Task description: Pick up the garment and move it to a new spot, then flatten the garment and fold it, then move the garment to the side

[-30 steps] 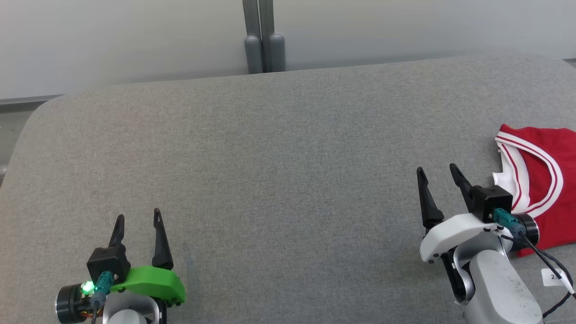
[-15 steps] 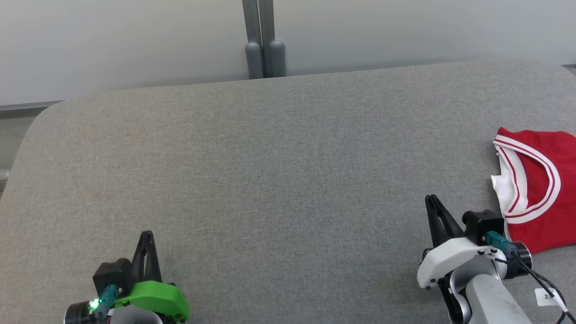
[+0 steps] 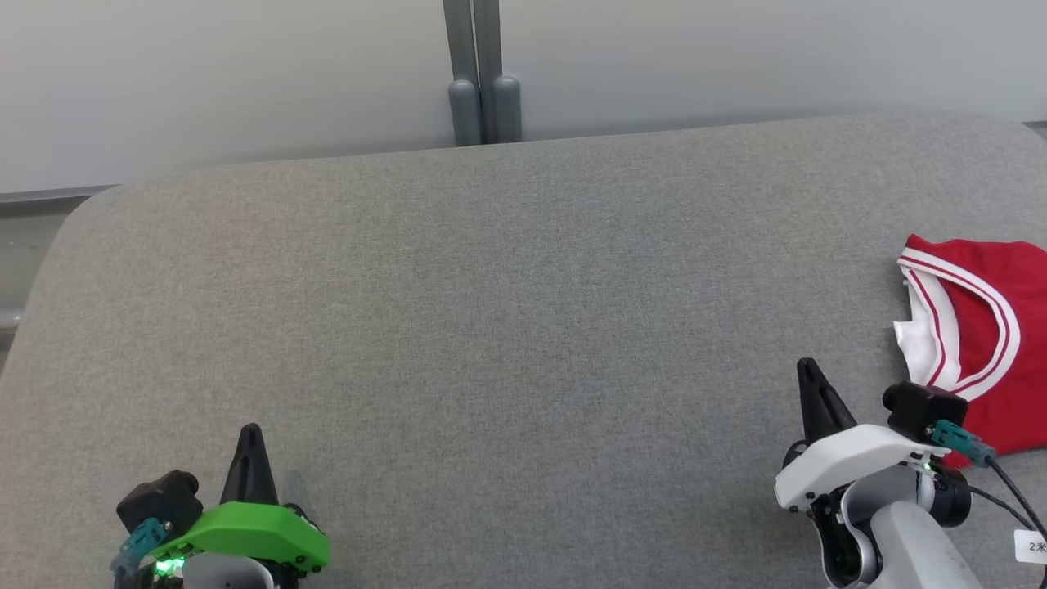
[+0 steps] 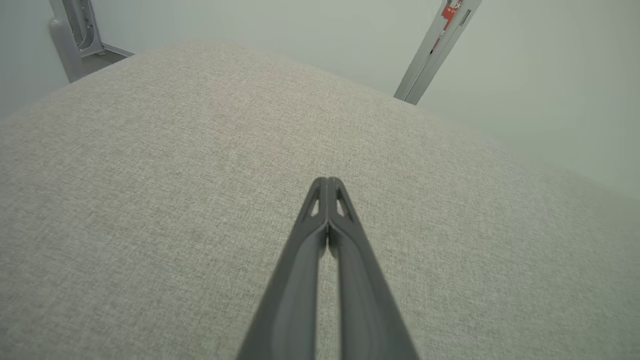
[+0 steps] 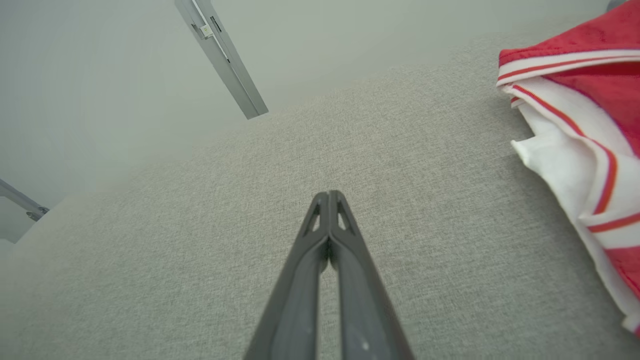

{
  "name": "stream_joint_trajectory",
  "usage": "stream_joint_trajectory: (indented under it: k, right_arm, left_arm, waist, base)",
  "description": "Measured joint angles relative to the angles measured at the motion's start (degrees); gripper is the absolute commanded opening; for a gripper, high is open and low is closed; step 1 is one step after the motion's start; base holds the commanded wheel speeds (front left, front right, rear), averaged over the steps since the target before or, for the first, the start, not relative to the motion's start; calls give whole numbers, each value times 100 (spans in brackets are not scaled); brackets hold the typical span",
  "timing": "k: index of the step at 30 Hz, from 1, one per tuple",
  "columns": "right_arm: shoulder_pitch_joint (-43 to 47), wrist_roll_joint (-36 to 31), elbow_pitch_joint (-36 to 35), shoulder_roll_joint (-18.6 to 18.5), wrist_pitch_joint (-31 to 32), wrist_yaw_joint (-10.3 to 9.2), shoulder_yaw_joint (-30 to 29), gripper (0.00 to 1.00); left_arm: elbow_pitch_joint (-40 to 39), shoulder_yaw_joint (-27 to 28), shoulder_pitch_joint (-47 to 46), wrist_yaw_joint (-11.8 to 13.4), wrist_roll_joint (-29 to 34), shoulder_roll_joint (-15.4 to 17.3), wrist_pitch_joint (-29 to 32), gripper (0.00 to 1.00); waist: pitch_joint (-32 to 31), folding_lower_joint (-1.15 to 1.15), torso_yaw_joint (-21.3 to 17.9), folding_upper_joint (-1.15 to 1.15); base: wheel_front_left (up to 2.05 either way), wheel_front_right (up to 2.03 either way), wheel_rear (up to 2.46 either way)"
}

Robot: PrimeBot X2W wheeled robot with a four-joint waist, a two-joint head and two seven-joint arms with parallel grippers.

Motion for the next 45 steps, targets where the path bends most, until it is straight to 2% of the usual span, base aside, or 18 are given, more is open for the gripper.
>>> stream_joint_trajectory:
  k: [18,45]
  right_arm:
    - [166,1726,-375,-3,420,0,-141,0]
    - [322,3733,-802,-9,920,-5,-326,0]
  left_arm:
    - [-260,159,0,-204,-1629,1,414,0]
    - [-543,367,-1,-426,-3496,7,922,0]
  waist:
    - [-38,0,25,0]
    - [-94,0,62,0]
  base:
    - [0,0,0]
    - [0,0,0]
